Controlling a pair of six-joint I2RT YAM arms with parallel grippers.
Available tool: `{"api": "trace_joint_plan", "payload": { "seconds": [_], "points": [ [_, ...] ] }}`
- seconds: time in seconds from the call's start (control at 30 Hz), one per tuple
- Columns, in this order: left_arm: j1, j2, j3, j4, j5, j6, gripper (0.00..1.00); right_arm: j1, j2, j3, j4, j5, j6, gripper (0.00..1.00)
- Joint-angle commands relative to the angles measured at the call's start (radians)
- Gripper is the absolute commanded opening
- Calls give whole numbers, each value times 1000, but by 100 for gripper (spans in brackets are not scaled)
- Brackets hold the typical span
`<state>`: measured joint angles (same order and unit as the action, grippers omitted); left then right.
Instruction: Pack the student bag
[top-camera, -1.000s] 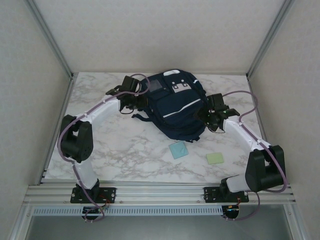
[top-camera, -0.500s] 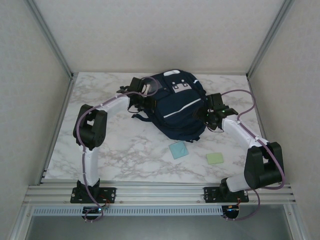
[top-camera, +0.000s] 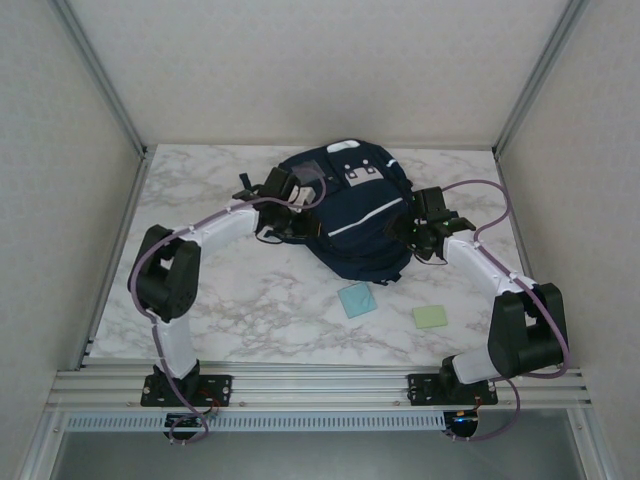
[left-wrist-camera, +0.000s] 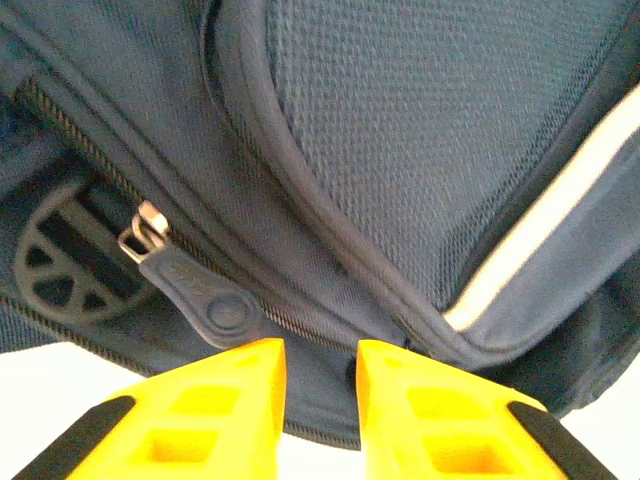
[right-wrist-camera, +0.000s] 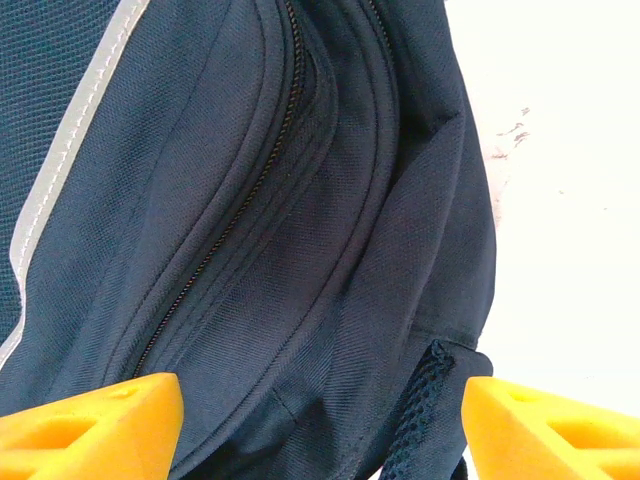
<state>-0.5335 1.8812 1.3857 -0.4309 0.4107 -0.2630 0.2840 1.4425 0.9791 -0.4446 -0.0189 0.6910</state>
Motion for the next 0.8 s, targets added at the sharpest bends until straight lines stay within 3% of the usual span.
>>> {"api": "trace_joint_plan", "payload": {
  "seconds": [0.0, 0.1, 0.33, 0.5, 0.77],
  "points": [
    [9, -73, -19, -58, -52, 6, 32, -1, 6, -10, 7, 1, -12, 75],
    [16, -72, 0, -41, -169, 4, 41, -2, 6, -10, 10, -4, -12, 75],
    [36, 43, 110, 48, -225, -44, 43, -2, 0, -13, 8, 1, -14, 75],
    [18, 125, 170, -15, -205, -4, 35, -1, -6, -24, 7, 7, -13, 75],
    [-45, 111, 120, -130, -310, 46, 31, -2, -7, -24, 7, 9, -20, 75]
  ]
}}
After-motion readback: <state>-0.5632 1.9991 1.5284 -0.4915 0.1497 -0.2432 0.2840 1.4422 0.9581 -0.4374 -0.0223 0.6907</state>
